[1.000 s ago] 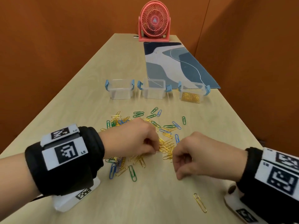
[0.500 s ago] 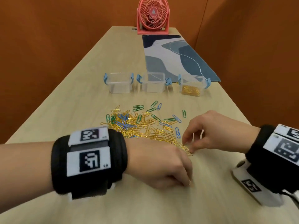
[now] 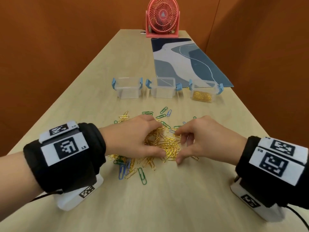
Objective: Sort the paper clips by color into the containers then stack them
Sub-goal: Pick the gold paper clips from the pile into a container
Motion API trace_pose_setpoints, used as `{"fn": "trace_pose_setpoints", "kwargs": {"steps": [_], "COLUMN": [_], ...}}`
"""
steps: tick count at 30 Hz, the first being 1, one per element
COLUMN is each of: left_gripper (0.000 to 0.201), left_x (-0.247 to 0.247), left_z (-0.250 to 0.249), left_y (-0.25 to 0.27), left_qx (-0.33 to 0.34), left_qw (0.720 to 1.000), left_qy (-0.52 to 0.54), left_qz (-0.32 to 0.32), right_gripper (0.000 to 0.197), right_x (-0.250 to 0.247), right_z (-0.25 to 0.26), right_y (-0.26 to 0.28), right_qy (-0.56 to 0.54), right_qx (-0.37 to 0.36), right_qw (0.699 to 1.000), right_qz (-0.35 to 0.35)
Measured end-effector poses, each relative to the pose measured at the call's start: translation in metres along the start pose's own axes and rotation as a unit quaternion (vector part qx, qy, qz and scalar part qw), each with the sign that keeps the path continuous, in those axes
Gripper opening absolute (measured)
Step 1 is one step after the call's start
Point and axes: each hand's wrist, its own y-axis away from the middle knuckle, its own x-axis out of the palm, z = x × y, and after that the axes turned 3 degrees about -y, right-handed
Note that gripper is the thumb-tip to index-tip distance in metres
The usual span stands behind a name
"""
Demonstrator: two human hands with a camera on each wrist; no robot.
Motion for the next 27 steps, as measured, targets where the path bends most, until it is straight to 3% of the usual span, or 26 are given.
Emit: {"fn": "trace_pose_setpoints", "kwargs": {"steps": [2,4,6,8,10,14,19,22,27], "left_gripper": [0.087,0.088,0.077,0.05,0.031,0.02,0.017,0.014,0.011], "left_x": [-0.001,-0.003,-0.005,-0.006,-0.005,-0.006,-0.004,-0.003,0.0], "left_z": [0.001,0.004,0.011,0.021,0.03,0.032,0.022,0.021,0.018], "left_y": [0.003,0.006,0.009,0.011,0.015,0.02,0.018,0.015,0.013], "left_qx": [0.002,0.004,-0.007,-0.02,-0.04,-0.032,0.025,0.02,0.0], "left_qw": [1.0,1.0,1.0,0.999,0.998,0.992,0.996,0.997,0.997], "left_qy": [0.0,0.004,0.016,0.014,0.01,0.044,0.079,0.072,0.073], "left_qz": [0.016,0.01,-0.003,-0.026,-0.056,-0.115,-0.043,-0.037,-0.011], "right_gripper": [0.077,0.08,0.069,0.056,0.045,0.03,0.031,0.042,0.04], "right_x": [0.0,0.003,0.006,0.008,0.008,0.009,0.008,0.009,0.009], "right_z": [0.002,0.004,0.004,0.003,0.0,-0.005,0.001,0.004,0.005], "right_y": [0.001,0.001,-0.001,-0.003,-0.006,-0.009,-0.008,-0.009,-0.009], "right_qy": [0.019,0.051,0.076,0.078,0.071,0.055,0.006,0.012,-0.002], "right_qx": [-0.004,-0.015,-0.023,-0.018,-0.008,-0.003,-0.039,-0.043,-0.04], "right_qw": [1.0,0.998,0.996,0.995,0.997,0.997,0.999,0.999,0.999], "right_qz": [0.001,0.022,0.046,0.051,0.026,-0.049,-0.009,0.01,0.008]}}
